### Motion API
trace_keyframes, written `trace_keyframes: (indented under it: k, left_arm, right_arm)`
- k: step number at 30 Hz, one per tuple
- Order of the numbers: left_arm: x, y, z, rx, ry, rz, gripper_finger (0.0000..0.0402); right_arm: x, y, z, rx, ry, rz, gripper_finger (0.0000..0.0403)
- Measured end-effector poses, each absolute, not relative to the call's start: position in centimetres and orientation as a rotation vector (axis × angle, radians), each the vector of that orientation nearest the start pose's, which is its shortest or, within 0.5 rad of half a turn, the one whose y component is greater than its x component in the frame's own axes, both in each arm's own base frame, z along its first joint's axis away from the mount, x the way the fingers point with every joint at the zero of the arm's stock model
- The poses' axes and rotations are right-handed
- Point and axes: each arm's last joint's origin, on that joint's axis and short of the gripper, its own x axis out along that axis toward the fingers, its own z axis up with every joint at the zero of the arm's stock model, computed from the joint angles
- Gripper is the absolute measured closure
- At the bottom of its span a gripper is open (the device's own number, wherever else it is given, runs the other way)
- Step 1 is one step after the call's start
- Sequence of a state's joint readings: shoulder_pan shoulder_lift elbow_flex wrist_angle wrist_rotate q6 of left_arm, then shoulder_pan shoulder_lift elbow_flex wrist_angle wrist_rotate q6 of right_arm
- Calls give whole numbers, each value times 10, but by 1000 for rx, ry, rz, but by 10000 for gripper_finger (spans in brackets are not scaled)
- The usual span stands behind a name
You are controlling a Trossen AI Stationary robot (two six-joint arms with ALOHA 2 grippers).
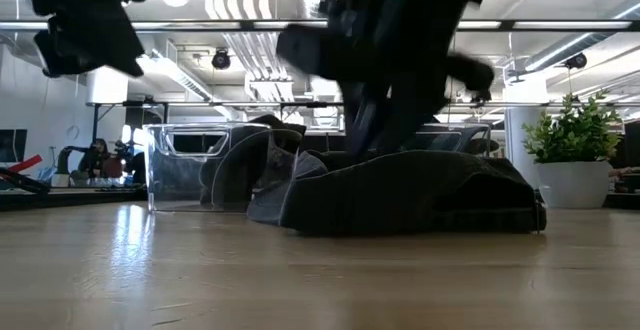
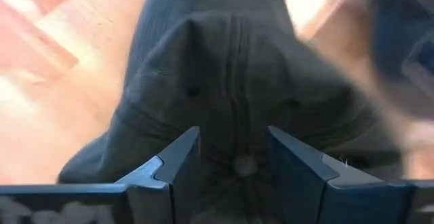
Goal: Pick & Place hat
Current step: Put the black cap into the left transparent bin
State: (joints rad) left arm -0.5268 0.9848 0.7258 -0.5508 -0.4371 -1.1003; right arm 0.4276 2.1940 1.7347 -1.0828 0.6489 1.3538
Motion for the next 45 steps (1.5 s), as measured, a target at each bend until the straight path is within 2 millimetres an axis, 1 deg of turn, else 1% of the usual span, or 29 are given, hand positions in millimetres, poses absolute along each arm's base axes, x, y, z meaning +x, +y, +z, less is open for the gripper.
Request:
trace_keyframes:
  k: [2,4,6,8,10,13,15,18,20,22,24,26,30,32,36,40,45]
  left_arm:
    - [175,-91,246,-687,682,310,284]
    - [179,-97,244,-698,688,306,284]
    - [182,-104,242,-690,710,302,284]
    - [184,-109,242,-681,729,291,284]
    - [187,-115,246,-688,727,267,284]
    - [191,-121,244,-682,745,246,284]
    - [194,-124,242,-694,754,220,284]
    - [199,-131,235,-721,816,167,284]
    - [202,-134,225,-767,843,181,284]
    - [210,-139,219,-834,807,186,284]
    - [219,-145,211,-911,749,166,284]
    - [228,-150,201,-992,706,146,284]
    - [234,-155,172,-1062,761,239,284]
    - [234,-156,162,-1095,772,287,284]
    - [242,-160,159,-1144,713,276,284]
    - [245,-162,156,-1169,681,281,283]
    - [244,-162,147,-1220,659,281,262]
  right_arm:
    - [395,159,157,426,902,-912,246]
    - [399,162,142,461,916,-820,246]
    - [401,172,132,490,960,-680,246]
    - [398,183,126,490,991,-558,247]
    - [394,195,128,467,1035,-424,249]
    - [382,215,132,343,1139,-248,253]
    - [370,229,138,256,1201,-185,256]
    - [352,240,148,170,1266,-183,259]
    - [347,243,159,171,1240,-193,259]
    - [346,244,167,180,1191,-209,259]
    - [348,244,168,190,1163,-222,260]
    - [348,244,165,190,1171,-230,262]
    - [349,243,161,181,1181,-239,264]
    - [350,242,161,186,1174,-237,263]
    - [350,242,161,193,1169,-248,262]
    - [350,243,161,208,1160,-259,262]
    - [350,243,161,202,1146,-266,262]
